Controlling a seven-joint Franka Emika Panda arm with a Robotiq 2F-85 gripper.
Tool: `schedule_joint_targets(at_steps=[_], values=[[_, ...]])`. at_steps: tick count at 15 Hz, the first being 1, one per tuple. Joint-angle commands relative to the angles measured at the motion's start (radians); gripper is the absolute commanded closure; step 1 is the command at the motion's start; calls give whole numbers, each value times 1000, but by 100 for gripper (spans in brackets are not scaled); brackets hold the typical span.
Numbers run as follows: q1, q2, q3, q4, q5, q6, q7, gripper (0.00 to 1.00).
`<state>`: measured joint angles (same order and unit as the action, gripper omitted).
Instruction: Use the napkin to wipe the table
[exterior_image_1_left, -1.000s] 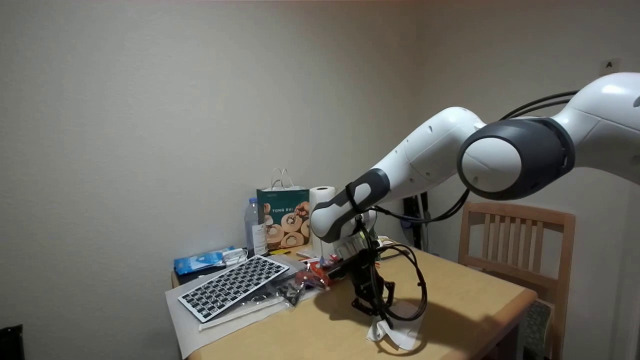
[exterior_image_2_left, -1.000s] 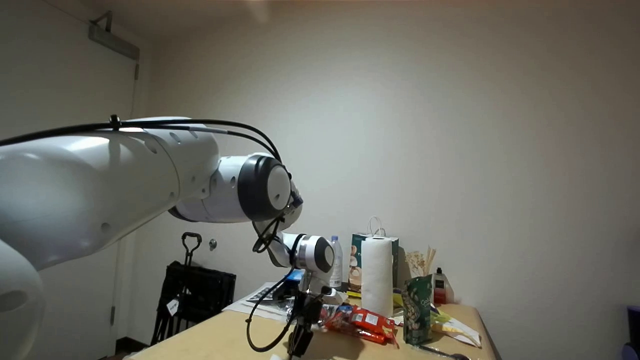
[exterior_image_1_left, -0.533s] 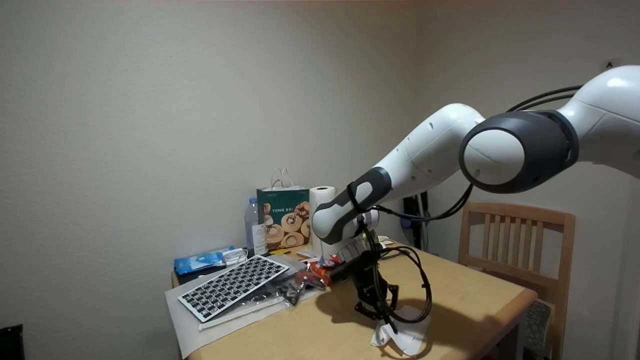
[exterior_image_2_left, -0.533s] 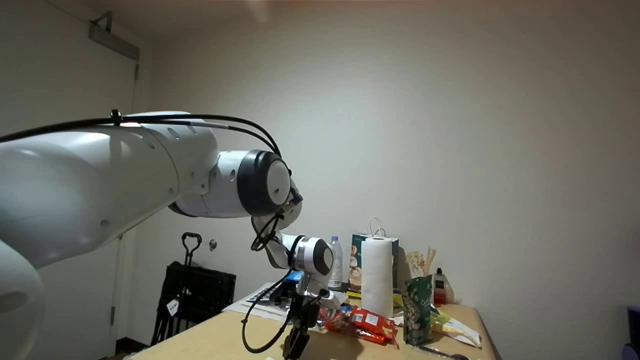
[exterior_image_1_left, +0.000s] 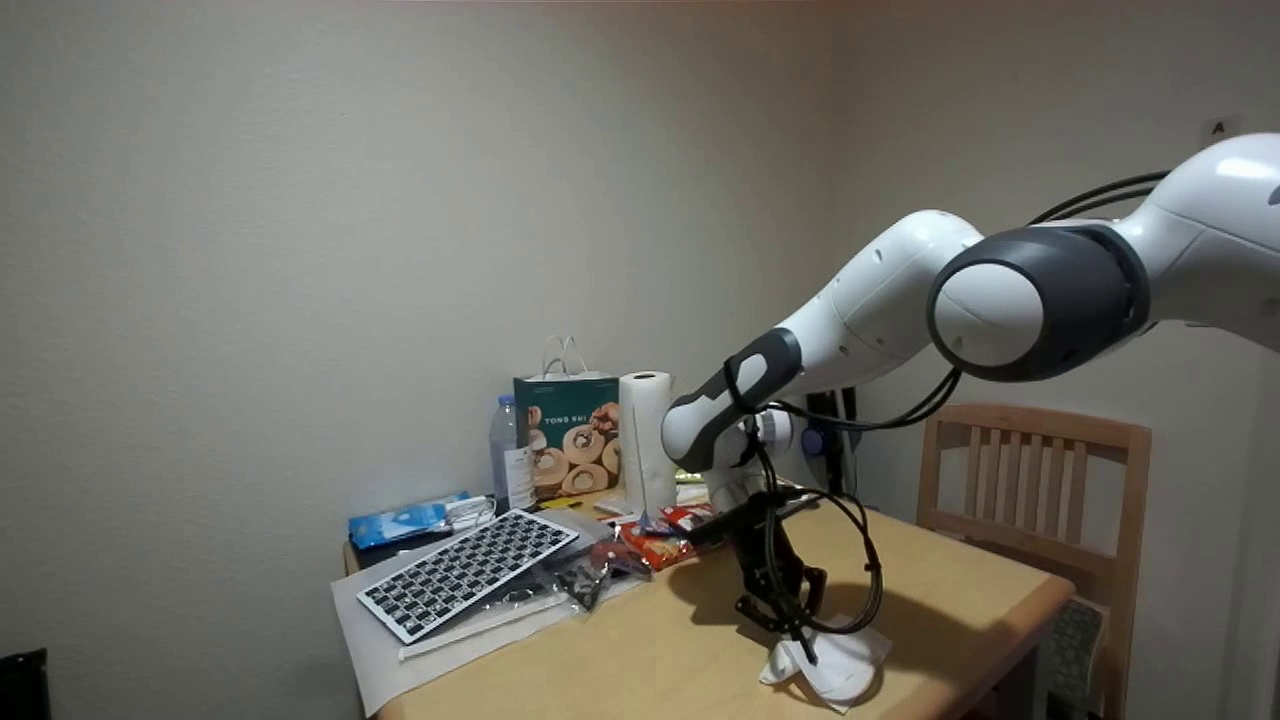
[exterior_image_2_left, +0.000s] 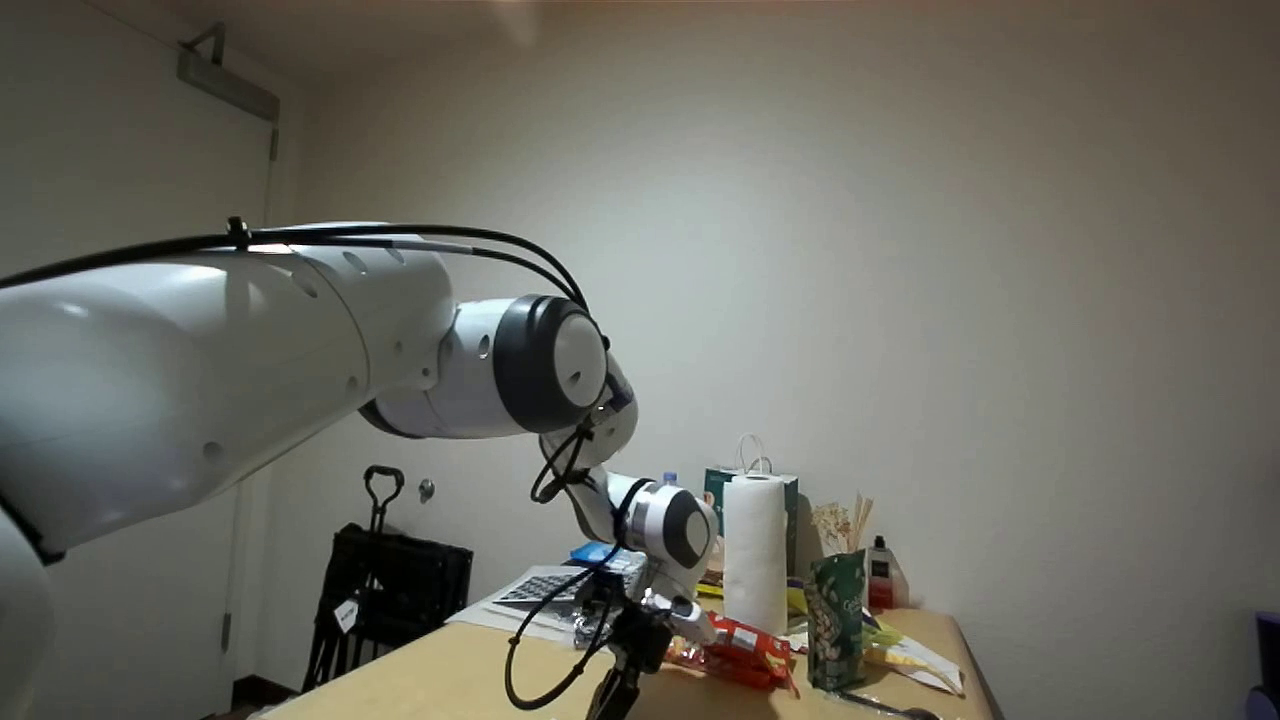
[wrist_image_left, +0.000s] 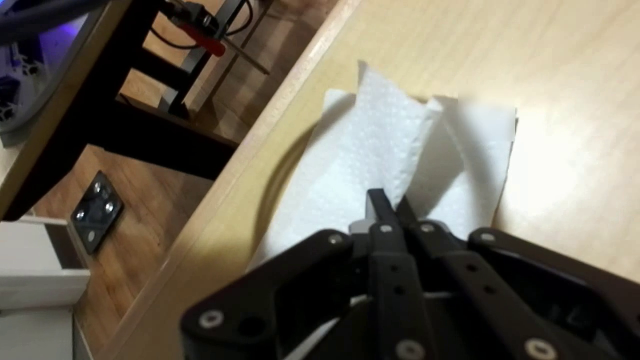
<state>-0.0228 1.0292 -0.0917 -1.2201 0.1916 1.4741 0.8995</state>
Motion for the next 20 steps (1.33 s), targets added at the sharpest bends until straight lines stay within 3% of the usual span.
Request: schedule_joint_targets(at_steps=[1,2,5,9,17,18,20], values=[[-108,9,-28,-91,105,117,-19,100],[-56,-4,-18,-19,70,1,-2,99],[-118,-5,-25,-29,113,1,-4,99],[-116,-5,-28,-29,112,1,-4,100],[-288,60,-78,32,272,5,131,100],[-245,17,-73,3,227,-2,98,99],[-292,29,-76,17,254,-14,101,99]])
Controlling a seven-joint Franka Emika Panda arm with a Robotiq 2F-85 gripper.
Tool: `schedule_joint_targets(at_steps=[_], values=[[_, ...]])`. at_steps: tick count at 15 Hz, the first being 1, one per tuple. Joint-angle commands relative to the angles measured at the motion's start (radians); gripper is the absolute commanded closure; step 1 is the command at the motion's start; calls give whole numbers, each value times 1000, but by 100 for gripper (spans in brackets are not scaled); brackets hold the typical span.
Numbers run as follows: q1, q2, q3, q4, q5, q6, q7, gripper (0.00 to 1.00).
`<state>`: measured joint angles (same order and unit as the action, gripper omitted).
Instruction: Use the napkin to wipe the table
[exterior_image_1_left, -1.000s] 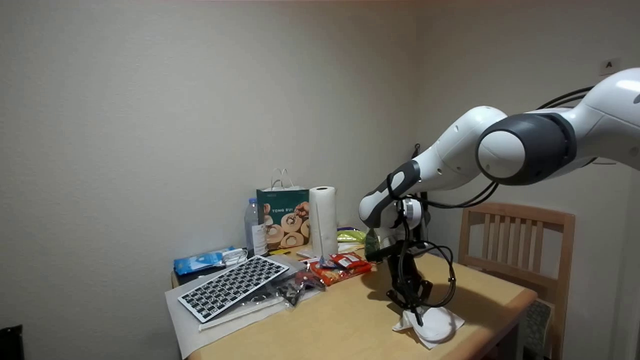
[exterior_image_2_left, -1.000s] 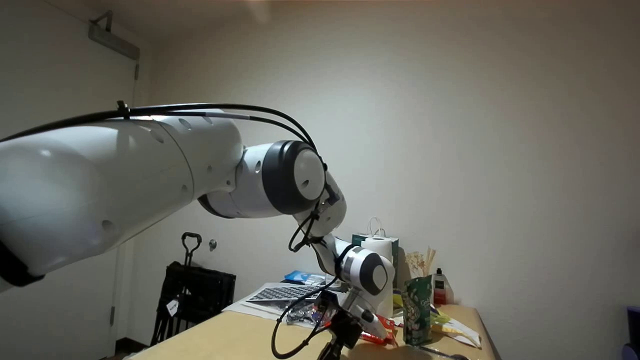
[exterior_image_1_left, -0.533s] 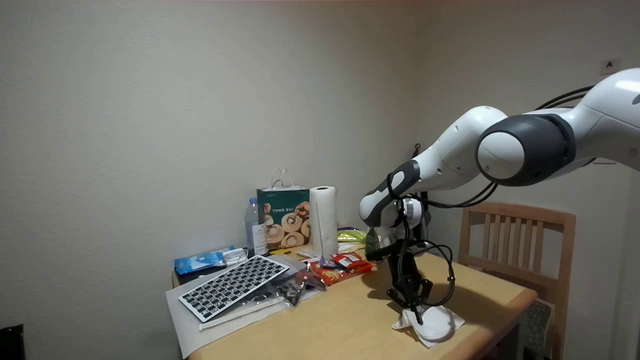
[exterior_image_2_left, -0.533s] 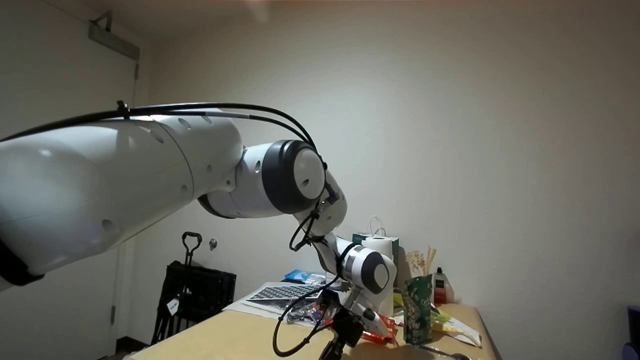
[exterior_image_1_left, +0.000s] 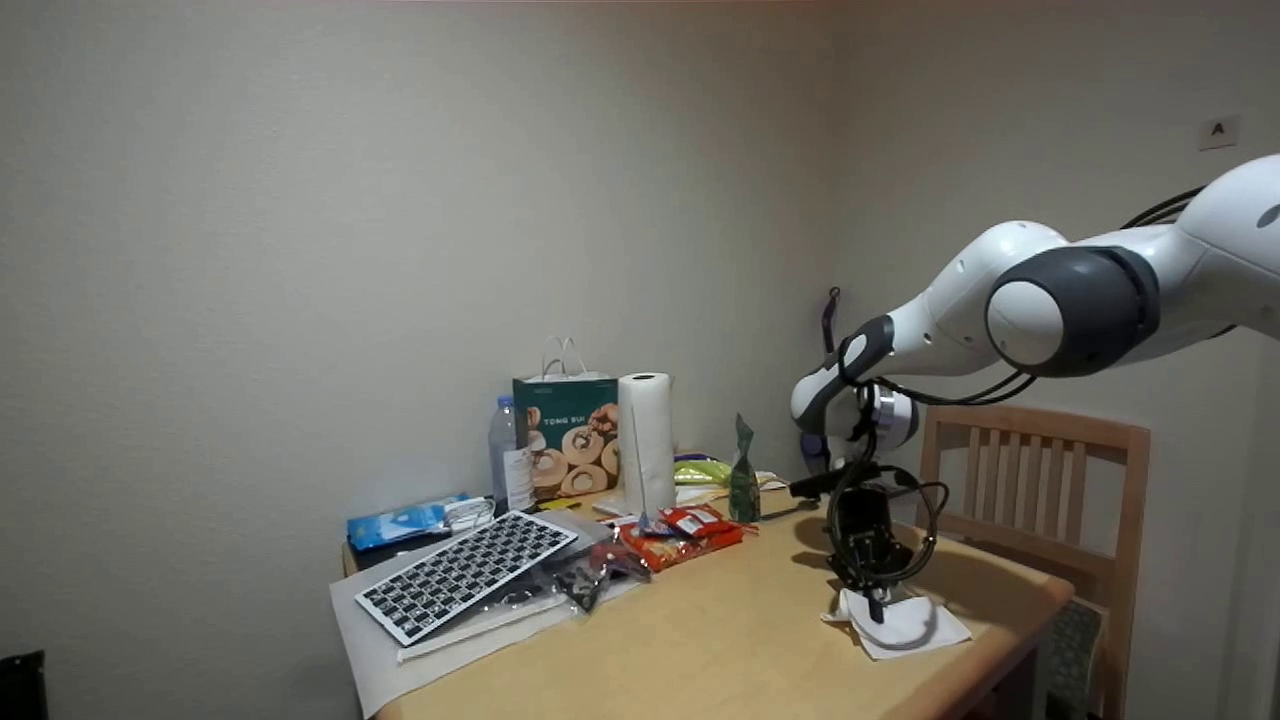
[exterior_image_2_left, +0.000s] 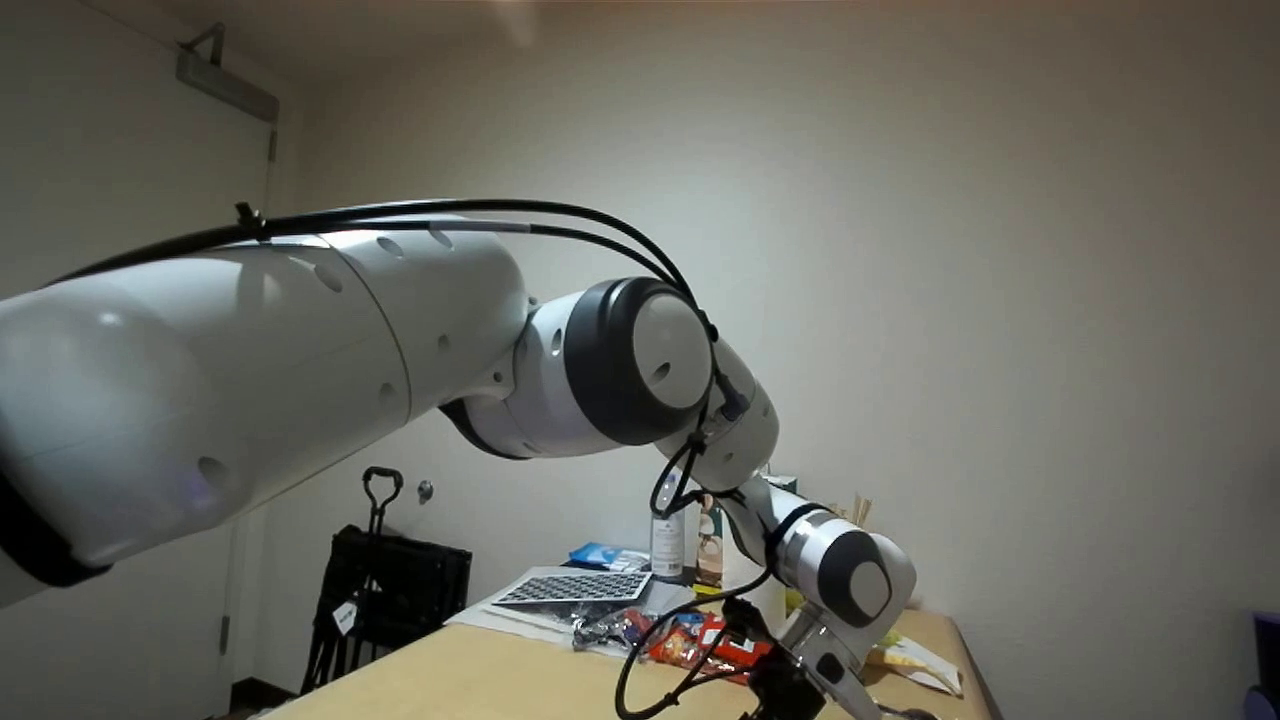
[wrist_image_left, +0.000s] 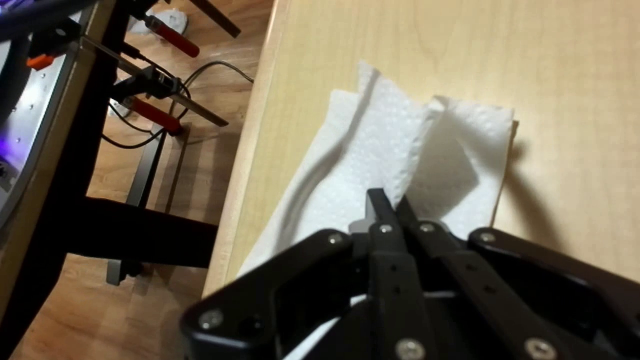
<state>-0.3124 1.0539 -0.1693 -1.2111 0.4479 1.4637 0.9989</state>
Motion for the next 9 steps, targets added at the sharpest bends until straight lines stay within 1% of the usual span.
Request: schedule_joint_targets(at_steps=[1,4,5,7,9], values=[[-12,7,2,12,2,-7,1,99],[-8,9,2,15,1,-7,7,100],[-7,15,-2,26,15,13,41,100],[-30,30,-11,56,59,75,108,100],[-66,45,-17,108,70,103,151,100]])
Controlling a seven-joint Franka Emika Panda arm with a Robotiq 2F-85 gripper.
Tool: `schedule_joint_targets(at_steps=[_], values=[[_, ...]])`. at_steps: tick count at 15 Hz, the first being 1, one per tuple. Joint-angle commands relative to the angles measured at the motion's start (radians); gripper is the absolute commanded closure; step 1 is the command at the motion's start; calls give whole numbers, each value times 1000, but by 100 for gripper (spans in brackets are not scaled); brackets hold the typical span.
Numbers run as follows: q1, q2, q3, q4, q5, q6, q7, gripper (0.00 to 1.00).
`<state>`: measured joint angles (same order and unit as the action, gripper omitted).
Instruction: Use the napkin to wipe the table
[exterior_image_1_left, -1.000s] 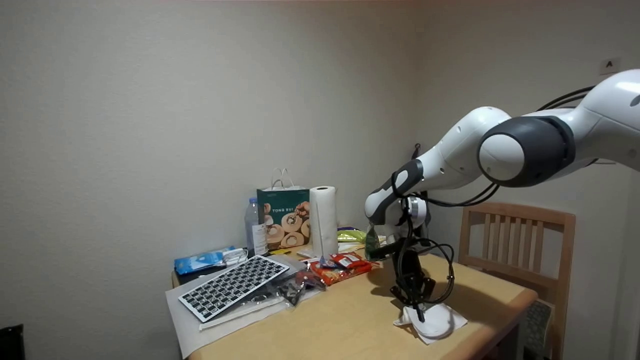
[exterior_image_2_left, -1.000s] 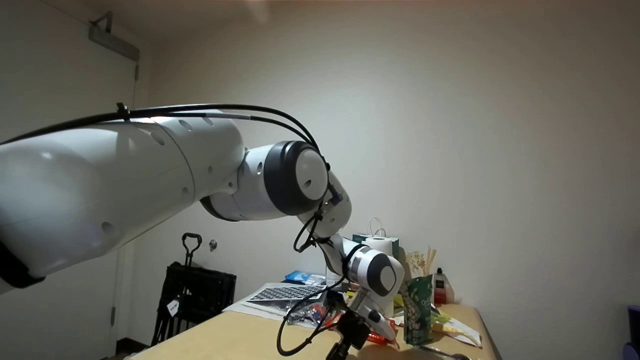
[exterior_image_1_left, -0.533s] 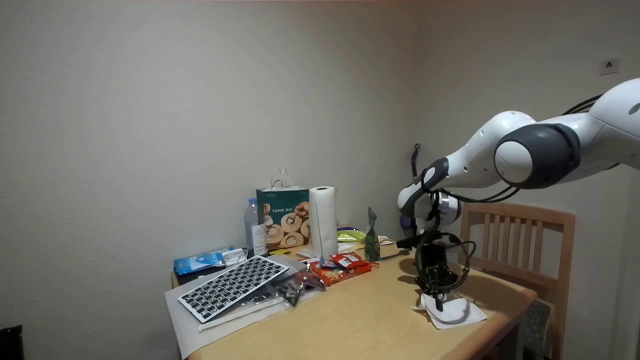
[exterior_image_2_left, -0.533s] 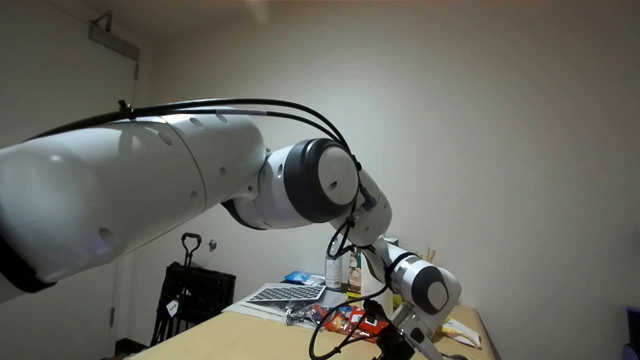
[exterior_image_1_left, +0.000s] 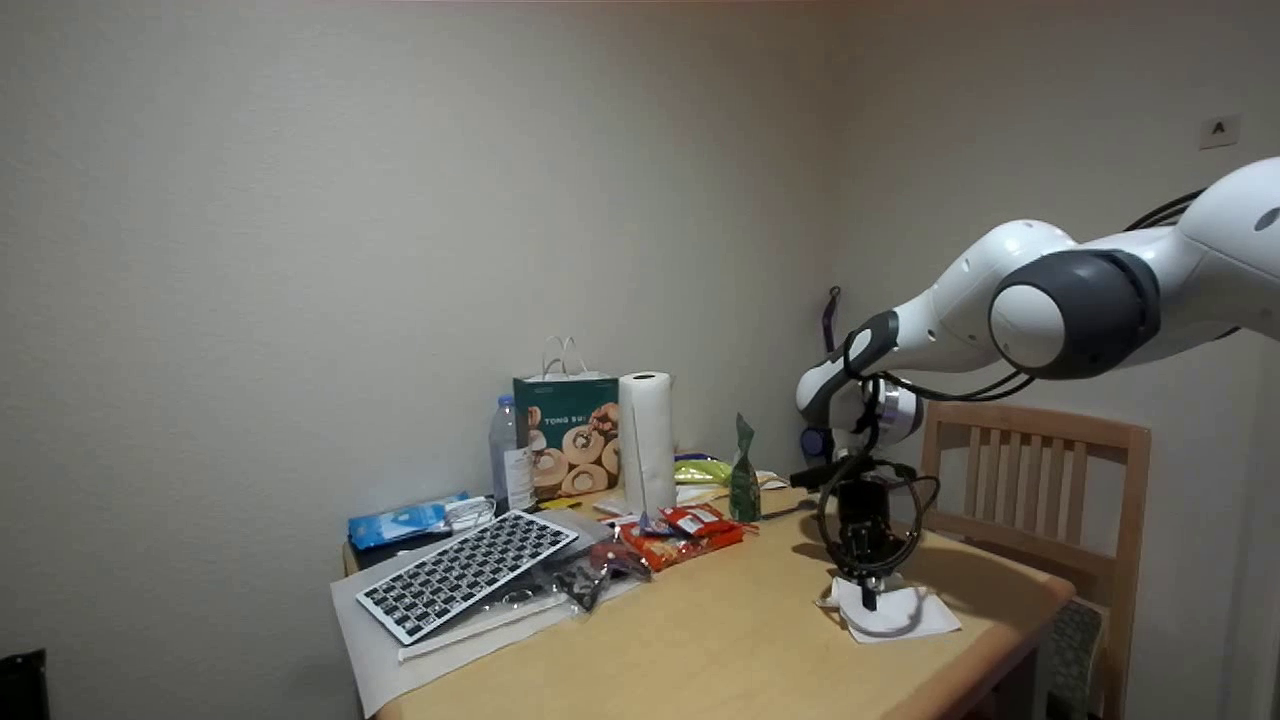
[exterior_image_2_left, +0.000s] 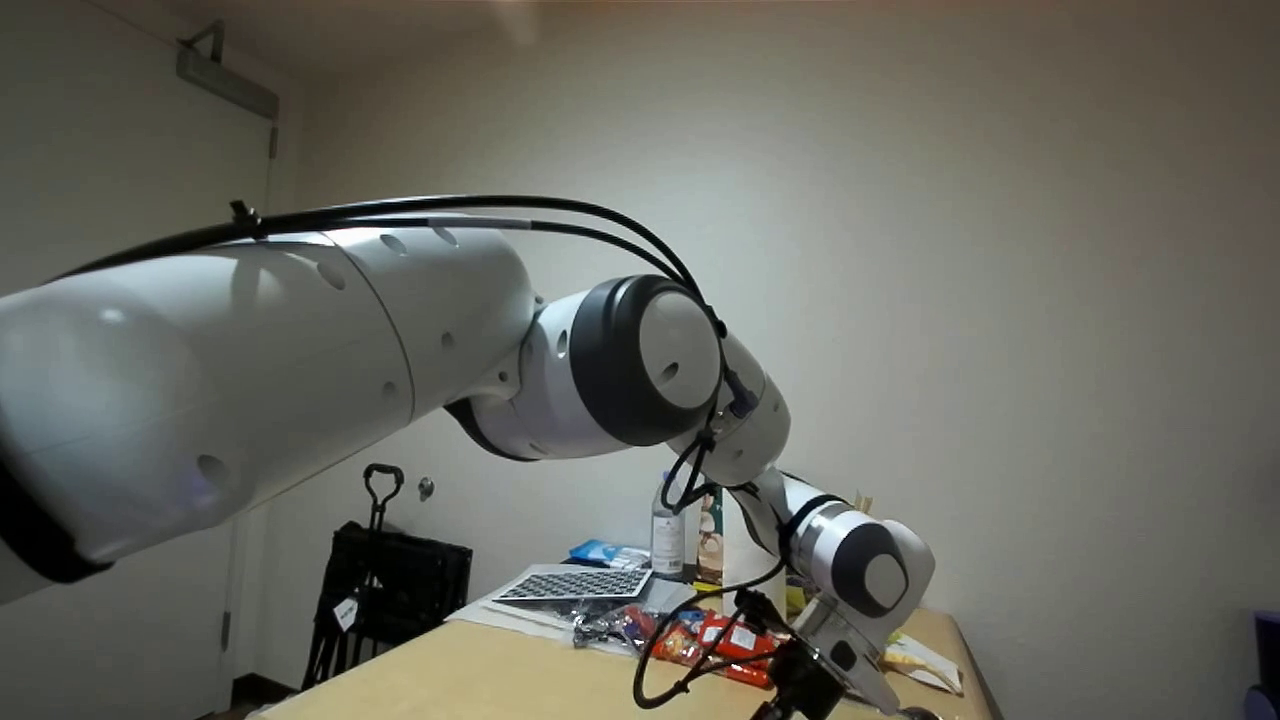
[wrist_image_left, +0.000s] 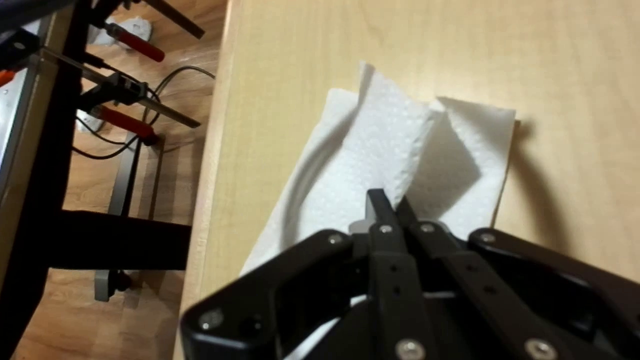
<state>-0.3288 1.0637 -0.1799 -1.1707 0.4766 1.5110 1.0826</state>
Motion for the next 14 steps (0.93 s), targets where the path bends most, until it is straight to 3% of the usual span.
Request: schedule_joint_targets(at_steps=[1,3,4,6,10,14], values=[[-69,44,-9,92,45,68,91,100],[-111,61,-8,131,52,88,155,100],[-72,28,-12,80,17,73,95,100],[-93,34,-12,92,18,71,99,99],[-71,34,-12,92,18,71,99,100],[-119,60,-43,126,61,127,217,100]])
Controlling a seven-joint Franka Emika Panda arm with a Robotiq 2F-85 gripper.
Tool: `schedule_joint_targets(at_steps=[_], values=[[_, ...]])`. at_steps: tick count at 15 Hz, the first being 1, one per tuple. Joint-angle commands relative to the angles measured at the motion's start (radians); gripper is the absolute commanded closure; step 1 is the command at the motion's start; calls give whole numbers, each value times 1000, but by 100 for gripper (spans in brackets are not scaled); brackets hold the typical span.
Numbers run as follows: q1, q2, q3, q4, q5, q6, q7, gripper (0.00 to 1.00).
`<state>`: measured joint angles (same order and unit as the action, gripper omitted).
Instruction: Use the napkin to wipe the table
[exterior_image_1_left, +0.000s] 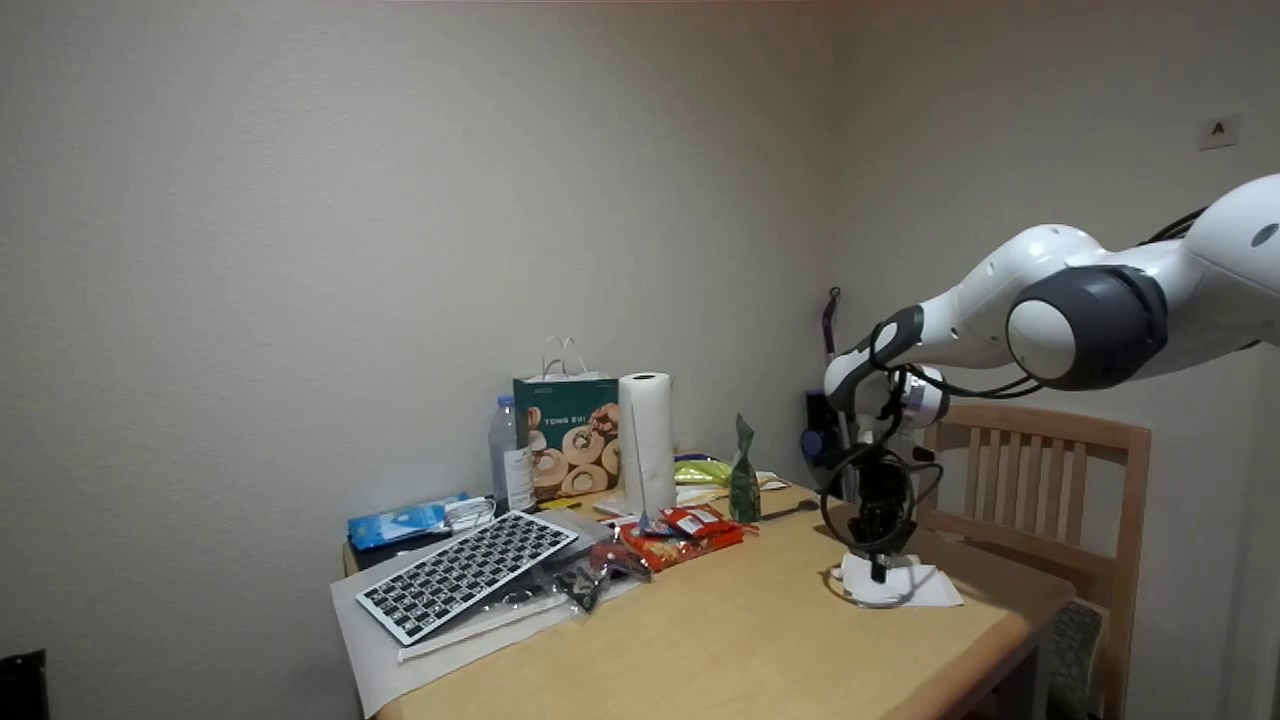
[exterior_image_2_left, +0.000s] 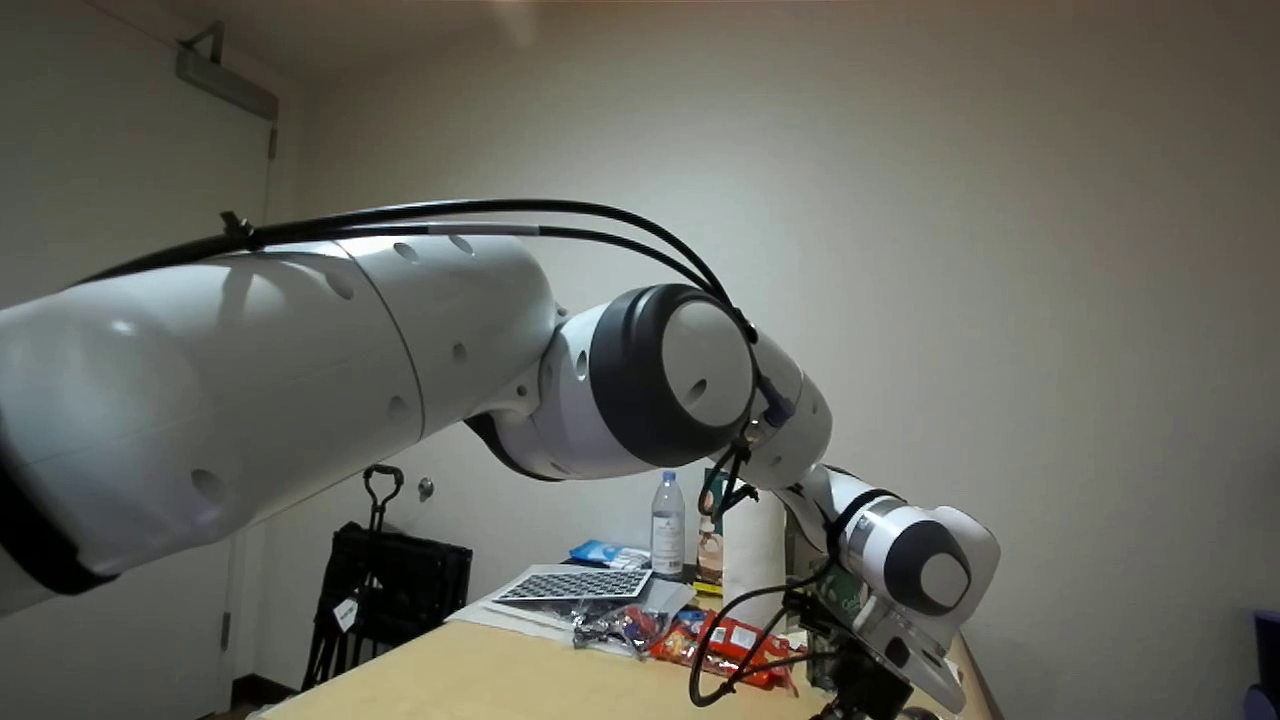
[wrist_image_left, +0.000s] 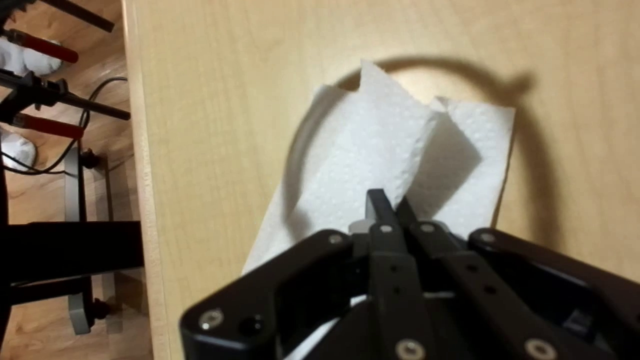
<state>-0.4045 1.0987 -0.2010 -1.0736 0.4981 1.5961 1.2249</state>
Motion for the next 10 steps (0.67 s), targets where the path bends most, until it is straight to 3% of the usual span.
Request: schedule_joint_targets(at_steps=[1,3,5,6,10], values=[[-59,25,-34,30,42,58,91,100],[-98,33,-56,46,52,88,123,100],[-160,45,-27,75,49,112,181,100],[-117,14,-46,34,22,82,122,99],[-166,29,-35,62,30,87,141,99]])
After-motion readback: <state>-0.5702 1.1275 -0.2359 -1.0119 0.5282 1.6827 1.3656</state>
